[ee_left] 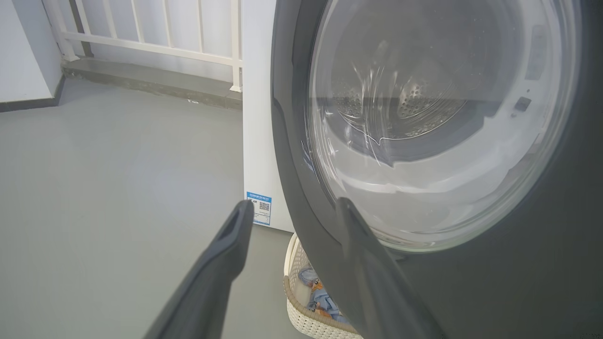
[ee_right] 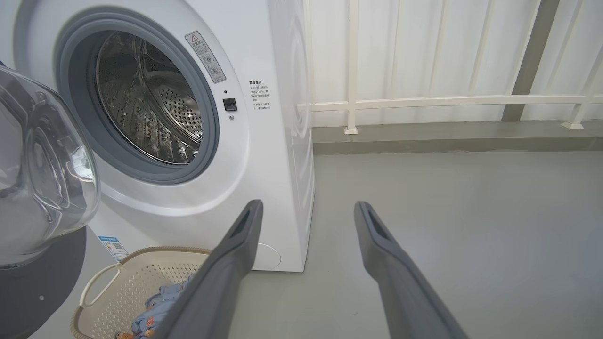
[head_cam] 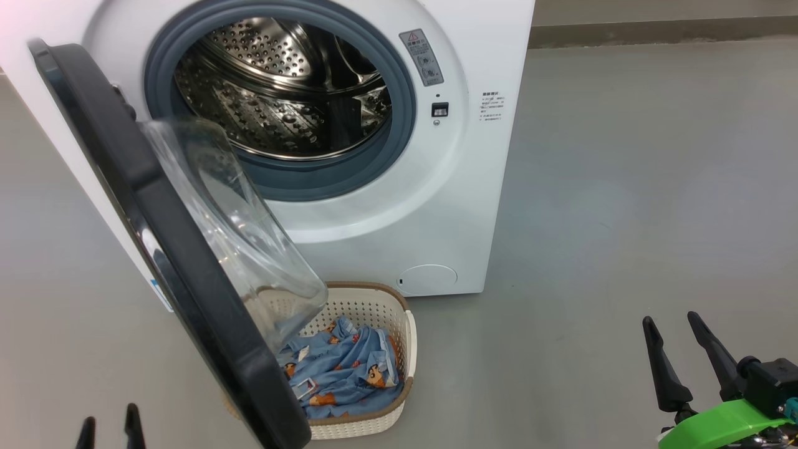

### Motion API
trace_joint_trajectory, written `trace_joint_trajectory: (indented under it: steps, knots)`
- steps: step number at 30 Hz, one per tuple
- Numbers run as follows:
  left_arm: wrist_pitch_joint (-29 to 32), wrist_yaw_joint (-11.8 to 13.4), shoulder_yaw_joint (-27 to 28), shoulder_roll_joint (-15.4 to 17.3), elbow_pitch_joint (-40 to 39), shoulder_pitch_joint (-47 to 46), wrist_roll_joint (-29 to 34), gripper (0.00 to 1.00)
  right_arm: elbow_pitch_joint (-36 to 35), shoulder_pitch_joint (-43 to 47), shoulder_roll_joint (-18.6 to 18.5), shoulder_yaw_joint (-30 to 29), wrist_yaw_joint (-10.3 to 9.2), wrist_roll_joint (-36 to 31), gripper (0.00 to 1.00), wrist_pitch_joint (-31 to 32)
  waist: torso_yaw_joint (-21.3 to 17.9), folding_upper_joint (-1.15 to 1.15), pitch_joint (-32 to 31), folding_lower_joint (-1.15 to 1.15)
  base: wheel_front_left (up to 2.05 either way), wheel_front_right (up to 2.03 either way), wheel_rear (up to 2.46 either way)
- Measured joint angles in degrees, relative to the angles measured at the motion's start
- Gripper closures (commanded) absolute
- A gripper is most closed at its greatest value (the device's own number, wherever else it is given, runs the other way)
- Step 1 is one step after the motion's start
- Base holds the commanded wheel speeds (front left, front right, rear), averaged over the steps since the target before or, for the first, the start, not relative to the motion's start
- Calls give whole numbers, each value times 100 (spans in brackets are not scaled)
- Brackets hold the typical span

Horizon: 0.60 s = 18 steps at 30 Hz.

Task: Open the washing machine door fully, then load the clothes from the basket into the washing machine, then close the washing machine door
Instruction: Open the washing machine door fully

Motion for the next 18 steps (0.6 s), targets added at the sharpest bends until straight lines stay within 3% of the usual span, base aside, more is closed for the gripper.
trace_joint_trajectory:
  steps: [1, 2, 3, 18]
  knots:
    - [0, 0, -1, 0, 0, 0, 0, 31, 0, 0, 1, 0, 0, 0, 0, 0, 0, 0, 0, 0, 0, 0, 0]
    - [0, 1, -3, 0, -1, 0, 0, 60, 0, 0, 4, 1, 0, 0, 0, 0, 0, 0, 0, 0, 0, 0, 0]
    - [0, 0, -9, 0, -1, 0, -1, 100, 0, 0, 8, 2, 0, 0, 0, 0, 0, 0, -1, 0, 0, 0, 0]
    - [0, 0, 97, -29, -30, 0, -47, 100, 0, -1, 18, 11, 0, -108, 0, 0, 23, 0, -4, 0, 0, 0, 0]
